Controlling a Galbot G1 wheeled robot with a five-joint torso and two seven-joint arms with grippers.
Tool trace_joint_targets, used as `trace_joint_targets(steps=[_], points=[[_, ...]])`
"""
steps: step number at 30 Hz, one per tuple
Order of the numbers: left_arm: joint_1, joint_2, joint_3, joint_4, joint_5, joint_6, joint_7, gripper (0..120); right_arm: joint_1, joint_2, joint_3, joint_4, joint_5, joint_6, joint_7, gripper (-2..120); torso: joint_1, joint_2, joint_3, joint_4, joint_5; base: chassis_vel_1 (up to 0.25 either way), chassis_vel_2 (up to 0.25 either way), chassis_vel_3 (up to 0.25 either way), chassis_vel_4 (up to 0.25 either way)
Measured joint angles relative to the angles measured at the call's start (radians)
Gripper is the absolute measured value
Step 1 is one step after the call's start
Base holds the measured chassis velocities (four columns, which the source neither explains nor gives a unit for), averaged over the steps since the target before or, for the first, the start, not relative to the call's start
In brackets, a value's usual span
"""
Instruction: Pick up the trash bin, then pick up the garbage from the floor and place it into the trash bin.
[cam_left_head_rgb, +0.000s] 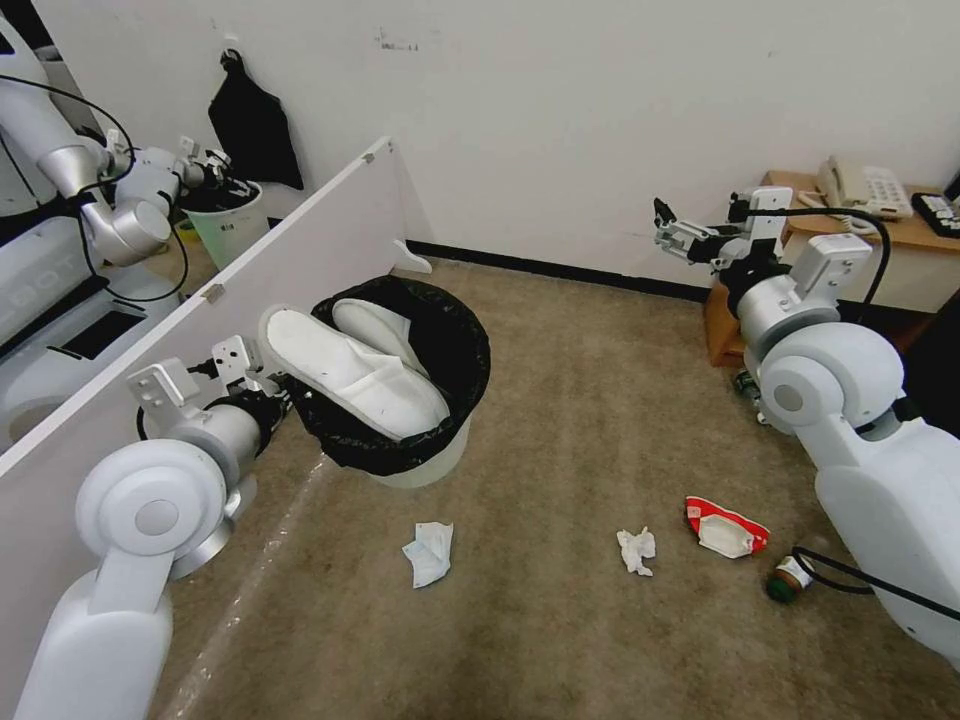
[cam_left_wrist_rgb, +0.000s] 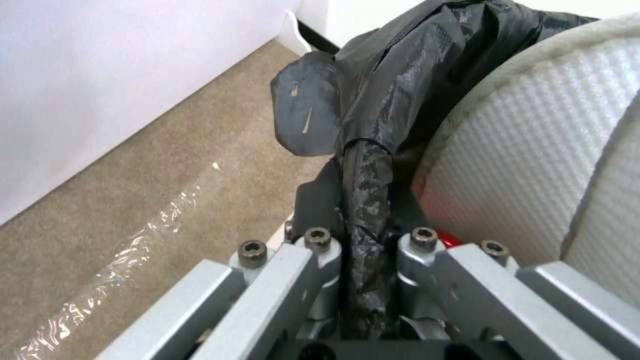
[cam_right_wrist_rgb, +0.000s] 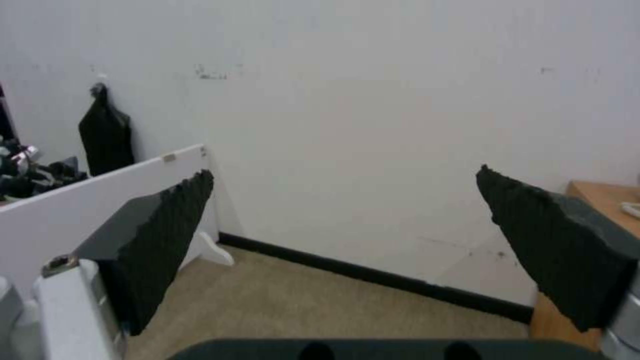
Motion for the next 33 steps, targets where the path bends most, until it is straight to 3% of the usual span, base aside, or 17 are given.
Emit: trace_joint_targets(steps=[33], points=[[-0.012,-0.004,0.004,0.02,-0.005,0.0,0.002,4,0.021,0.014,-0.019,-0.03,-0.012,0.023,-0.033,100,0.0,0.0,0.0,0.0002,0.0,-0.023,0.025,0.028,-0.029]])
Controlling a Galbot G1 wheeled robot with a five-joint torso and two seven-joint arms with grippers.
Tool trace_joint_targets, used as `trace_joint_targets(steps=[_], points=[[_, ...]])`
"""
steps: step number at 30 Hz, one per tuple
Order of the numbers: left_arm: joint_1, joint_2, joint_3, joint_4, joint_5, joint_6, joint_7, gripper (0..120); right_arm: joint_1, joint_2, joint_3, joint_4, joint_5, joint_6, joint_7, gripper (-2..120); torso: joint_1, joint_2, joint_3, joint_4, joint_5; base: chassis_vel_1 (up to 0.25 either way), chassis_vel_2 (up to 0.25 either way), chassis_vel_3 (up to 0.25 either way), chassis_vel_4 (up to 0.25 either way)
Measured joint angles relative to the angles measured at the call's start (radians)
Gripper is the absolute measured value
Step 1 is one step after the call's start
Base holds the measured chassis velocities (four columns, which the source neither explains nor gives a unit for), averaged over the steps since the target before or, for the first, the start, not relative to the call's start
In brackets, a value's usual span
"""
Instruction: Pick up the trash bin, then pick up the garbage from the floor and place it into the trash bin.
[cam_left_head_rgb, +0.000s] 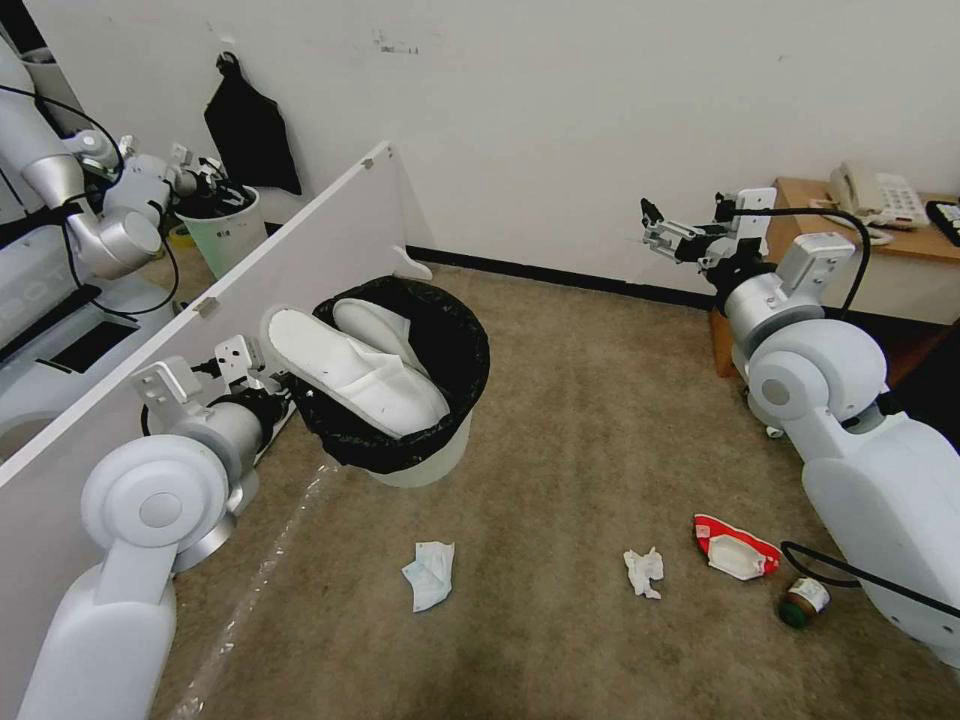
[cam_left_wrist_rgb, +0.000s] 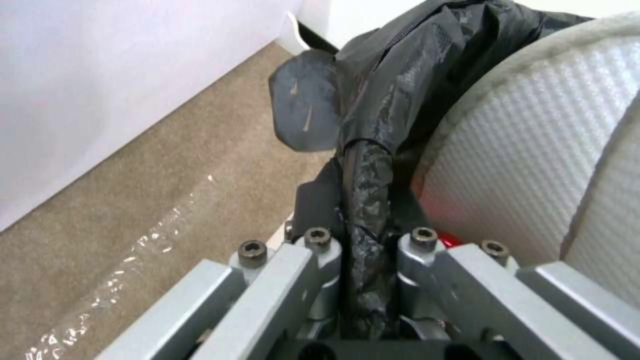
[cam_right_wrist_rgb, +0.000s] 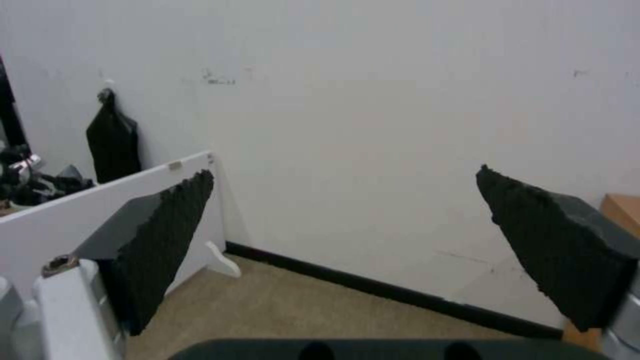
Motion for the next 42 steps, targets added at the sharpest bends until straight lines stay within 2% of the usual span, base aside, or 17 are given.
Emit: trace_joint_targets(steps=[17,29,42], points=[[0.009,0.003,-0.001,-0.013,0.001,-0.001,-0.003,4,-0.005,-0.002,0.002,0.007,0.009,0.005,-0.003,100,0.0,0.0,0.0,-0.0002,0.0,-0.001,0.005,0.007,-0.006],[0.01,0.004,-0.002,-0.015,0.0,-0.001,-0.004,4,-0.002,-0.005,0.001,0.004,0.007,0.01,-0.001,100,0.0,0.0,0.001,-0.0002,0.0001,-0.129,0.108,0.116,-0.11],[0.009,0.004,-0.002,-0.016,-0.001,-0.001,-0.004,4,-0.002,-0.005,0.001,0.003,0.005,0.015,-0.003,100,0.0,0.0,0.0,-0.0002,0.0,0.005,0.0,-0.001,0.008]])
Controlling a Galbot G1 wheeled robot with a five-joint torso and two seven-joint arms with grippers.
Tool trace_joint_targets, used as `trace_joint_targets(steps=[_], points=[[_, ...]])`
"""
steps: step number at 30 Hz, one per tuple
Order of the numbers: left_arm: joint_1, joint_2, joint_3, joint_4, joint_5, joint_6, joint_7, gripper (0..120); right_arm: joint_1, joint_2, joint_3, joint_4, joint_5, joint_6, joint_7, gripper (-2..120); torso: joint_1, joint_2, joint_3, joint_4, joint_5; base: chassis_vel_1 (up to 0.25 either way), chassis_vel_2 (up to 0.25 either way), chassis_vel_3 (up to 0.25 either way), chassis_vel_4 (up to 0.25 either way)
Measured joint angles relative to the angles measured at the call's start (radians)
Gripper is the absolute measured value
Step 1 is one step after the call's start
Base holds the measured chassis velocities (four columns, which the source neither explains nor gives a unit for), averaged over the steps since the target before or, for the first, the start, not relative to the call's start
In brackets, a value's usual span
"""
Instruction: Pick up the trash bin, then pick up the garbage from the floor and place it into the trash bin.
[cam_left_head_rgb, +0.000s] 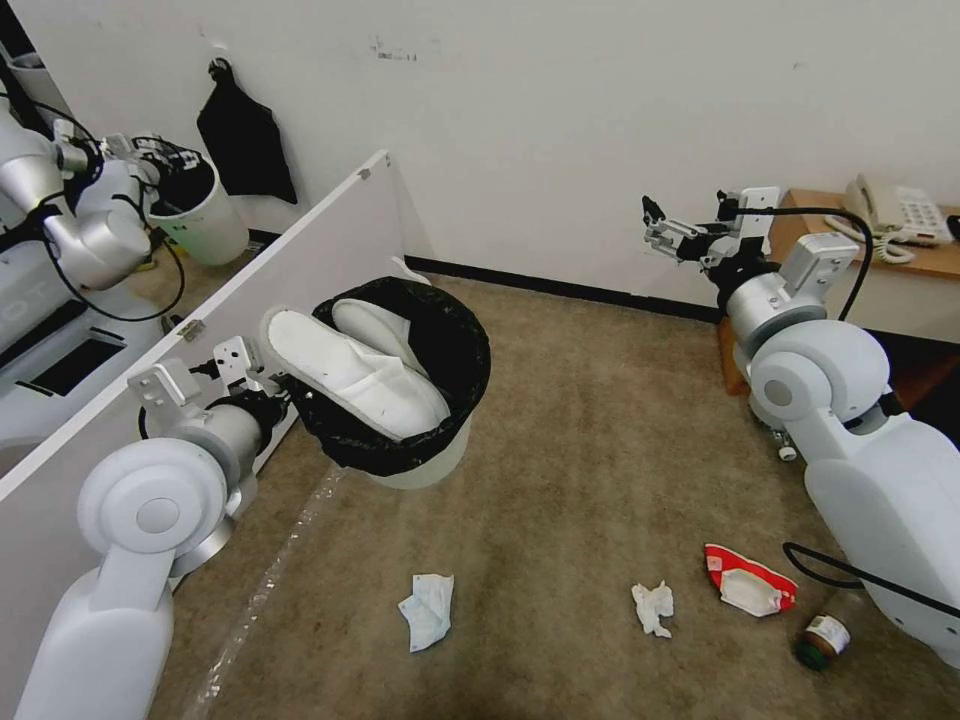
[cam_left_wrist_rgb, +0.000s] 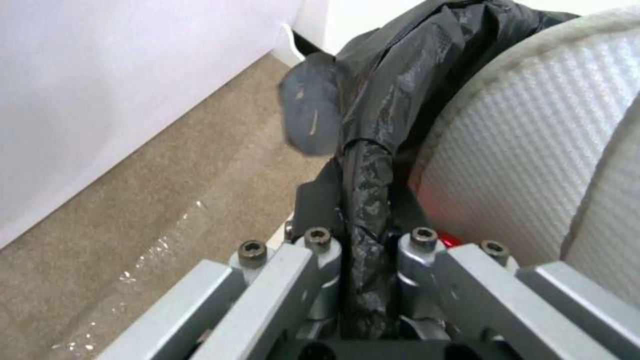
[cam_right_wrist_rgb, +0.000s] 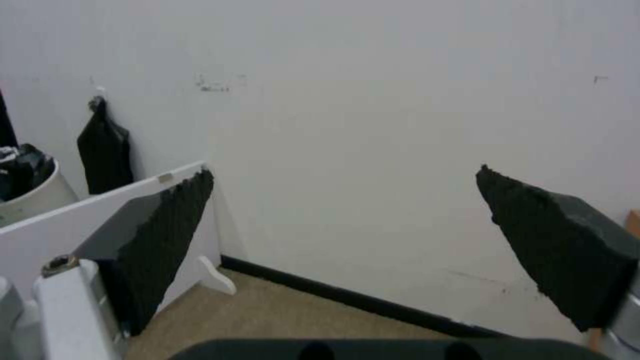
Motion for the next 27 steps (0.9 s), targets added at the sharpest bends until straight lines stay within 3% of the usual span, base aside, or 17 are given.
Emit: trace_joint_targets(steps=[14,24,27], points=[[-0.003,0.0,-0.001,0.003,0.0,0.0,0.0,4,0.002,0.003,-0.016,-0.013,-0.003,0.013,-0.024,100,0.0,0.0,0.0,0.0,0.0,0.0,0.0,0.0,0.0],[-0.014,-0.001,-0.008,0.018,0.0,0.0,0.003,4,-0.01,-0.009,-0.071,-0.002,0.103,-0.132,0.026,100,0.0,0.0,0.0,-0.0001,0.0,0.0,0.0,0.0,0.0],[-0.019,-0.001,-0.011,0.023,-0.001,0.0,0.004,4,-0.013,-0.005,-0.127,0.011,0.155,-0.245,0.074,100,0.0,0.0,0.0,0.0,-0.0002,0.0,0.0,0.0,0.0]])
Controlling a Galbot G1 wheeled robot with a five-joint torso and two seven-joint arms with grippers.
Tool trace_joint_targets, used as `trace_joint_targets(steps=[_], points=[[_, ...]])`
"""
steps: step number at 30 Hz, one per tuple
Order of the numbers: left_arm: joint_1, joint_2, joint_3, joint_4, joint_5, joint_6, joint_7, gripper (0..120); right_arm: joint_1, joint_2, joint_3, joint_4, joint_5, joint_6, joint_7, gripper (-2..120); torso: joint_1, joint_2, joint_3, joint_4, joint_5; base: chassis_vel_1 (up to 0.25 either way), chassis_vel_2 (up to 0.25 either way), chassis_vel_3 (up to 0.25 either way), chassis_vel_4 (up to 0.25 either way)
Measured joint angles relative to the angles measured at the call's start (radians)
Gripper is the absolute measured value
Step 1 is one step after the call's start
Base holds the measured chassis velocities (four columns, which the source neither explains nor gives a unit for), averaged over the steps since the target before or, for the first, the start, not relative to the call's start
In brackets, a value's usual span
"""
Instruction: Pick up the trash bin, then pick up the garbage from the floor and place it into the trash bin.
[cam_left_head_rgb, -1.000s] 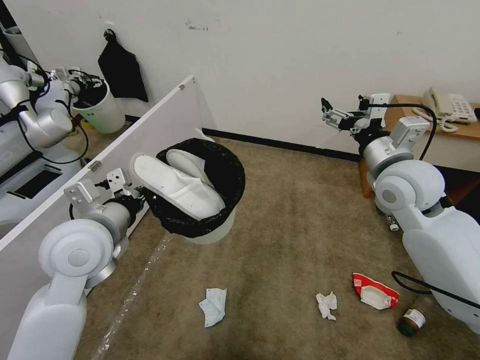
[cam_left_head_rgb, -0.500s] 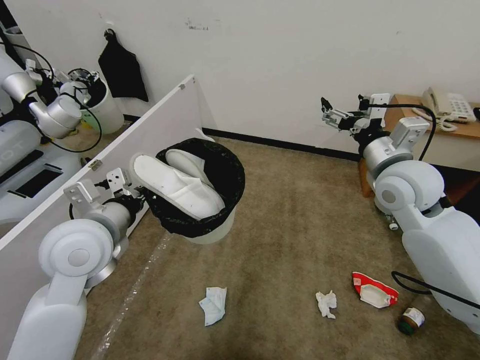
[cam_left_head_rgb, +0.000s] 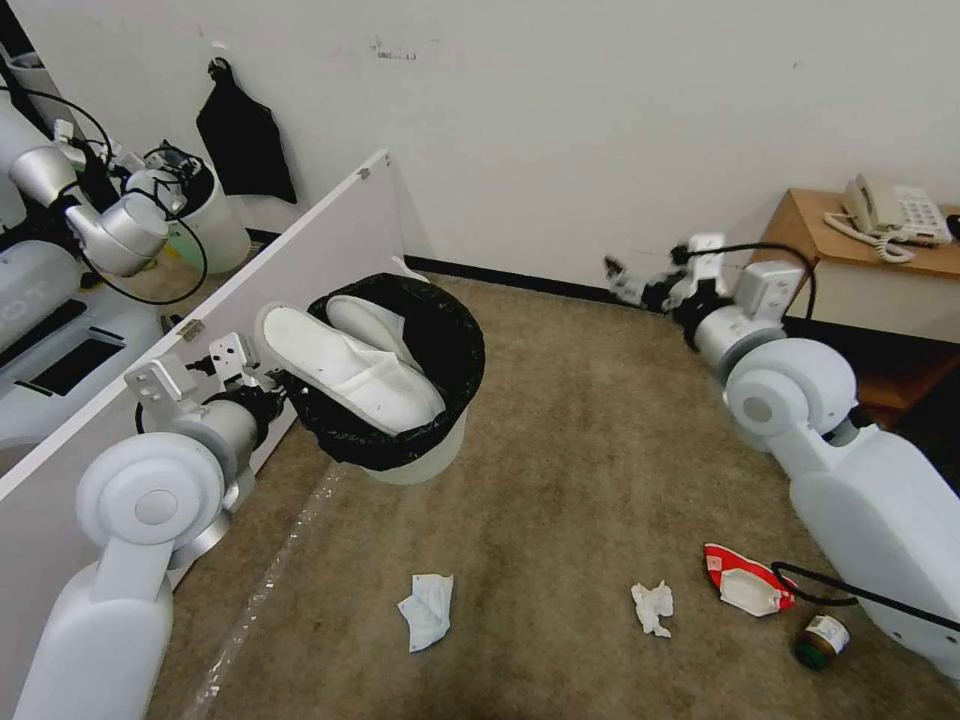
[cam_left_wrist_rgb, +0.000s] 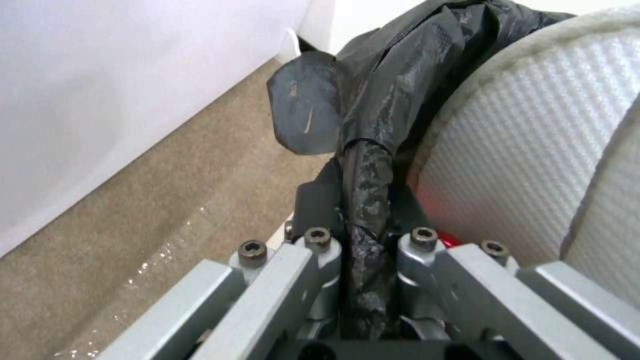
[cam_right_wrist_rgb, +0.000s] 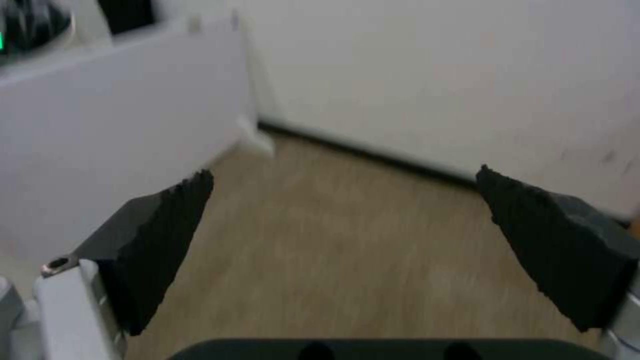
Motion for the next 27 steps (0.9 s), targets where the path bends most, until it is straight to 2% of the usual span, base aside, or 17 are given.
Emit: trace_joint_targets(steps=[1,3,7,16,27], points=[[0.0,0.0,0.0,0.0,0.0,0.0,0.0,4,0.0,0.0,0.0,0.0,0.0,0.0,0.0,100,0.0,0.0,0.0,0.0,0.0,0.0,0.0,0.0,0.0],[-0.004,0.002,-0.004,0.0,-0.005,0.0,0.0,4,-0.003,0.006,-0.034,0.003,0.032,-0.08,0.033,100,0.0,0.0,0.0,0.0001,0.0002,0.0,0.0,0.0,0.0],[-0.004,0.007,-0.011,-0.006,-0.01,0.0,-0.001,4,-0.018,0.009,-0.074,-0.001,0.044,-0.134,0.05,100,0.0,0.0,0.0,-0.0001,0.0004,0.0,0.0,0.0,0.0],[0.008,0.012,-0.02,-0.018,-0.012,0.001,-0.002,4,-0.026,0.016,-0.119,-0.055,0.0,-0.138,0.015,100,0.0,0.0,0.0,0.0001,0.0002,0.0,0.0,0.0,0.0],[0.014,0.008,-0.019,-0.025,-0.021,0.007,-0.002,4,-0.033,0.021,-0.136,-0.078,-0.046,-0.093,-0.01,100,0.0,0.0,0.0,0.0,0.0002,0.0,0.0,0.0,0.0]])
